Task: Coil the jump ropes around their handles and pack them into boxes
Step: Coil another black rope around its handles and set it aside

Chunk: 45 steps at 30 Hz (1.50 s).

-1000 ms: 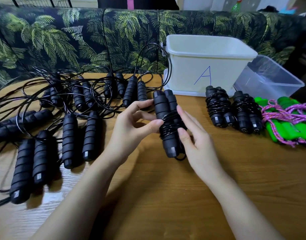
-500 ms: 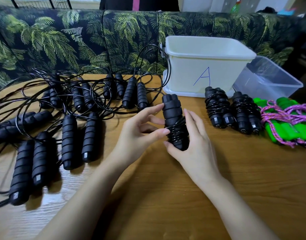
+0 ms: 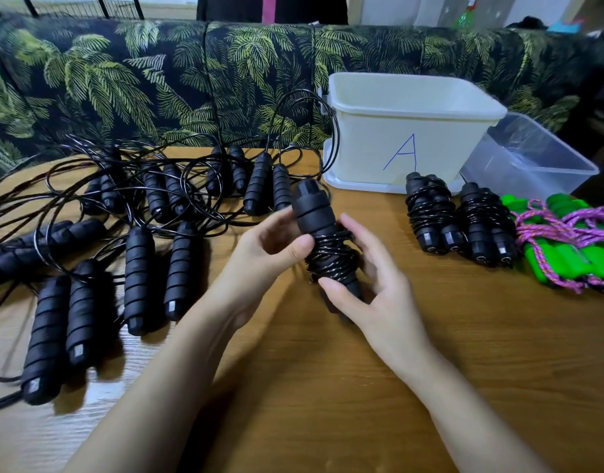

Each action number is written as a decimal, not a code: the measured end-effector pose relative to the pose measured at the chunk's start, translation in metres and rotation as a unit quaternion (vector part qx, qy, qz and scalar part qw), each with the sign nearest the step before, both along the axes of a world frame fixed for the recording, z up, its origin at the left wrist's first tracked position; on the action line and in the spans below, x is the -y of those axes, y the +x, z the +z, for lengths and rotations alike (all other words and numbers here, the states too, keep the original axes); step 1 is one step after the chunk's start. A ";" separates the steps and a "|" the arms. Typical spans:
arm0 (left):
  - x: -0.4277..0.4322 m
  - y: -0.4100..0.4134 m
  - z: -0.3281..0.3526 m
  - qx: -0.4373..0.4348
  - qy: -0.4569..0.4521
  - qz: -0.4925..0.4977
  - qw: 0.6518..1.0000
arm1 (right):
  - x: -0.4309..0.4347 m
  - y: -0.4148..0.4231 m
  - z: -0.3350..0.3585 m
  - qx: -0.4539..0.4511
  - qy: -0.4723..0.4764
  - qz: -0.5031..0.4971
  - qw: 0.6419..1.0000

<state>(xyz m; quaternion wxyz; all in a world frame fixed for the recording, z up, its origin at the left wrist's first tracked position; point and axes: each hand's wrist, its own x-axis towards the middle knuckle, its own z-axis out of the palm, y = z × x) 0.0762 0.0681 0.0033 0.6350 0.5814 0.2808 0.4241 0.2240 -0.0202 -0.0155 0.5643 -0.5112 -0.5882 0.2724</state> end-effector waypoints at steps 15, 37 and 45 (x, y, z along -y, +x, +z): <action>0.005 0.004 -0.002 -0.058 0.049 0.102 0.992 | -0.009 0.000 -0.007 0.118 0.009 -0.041 0.992; 0.014 0.011 0.000 -0.044 0.054 0.181 0.981 | -0.005 -0.009 -0.010 0.345 0.013 -0.206 0.915; 0.015 0.015 -0.005 -0.049 0.090 0.100 0.990 | -0.007 0.000 -0.015 0.326 -0.017 -0.248 0.912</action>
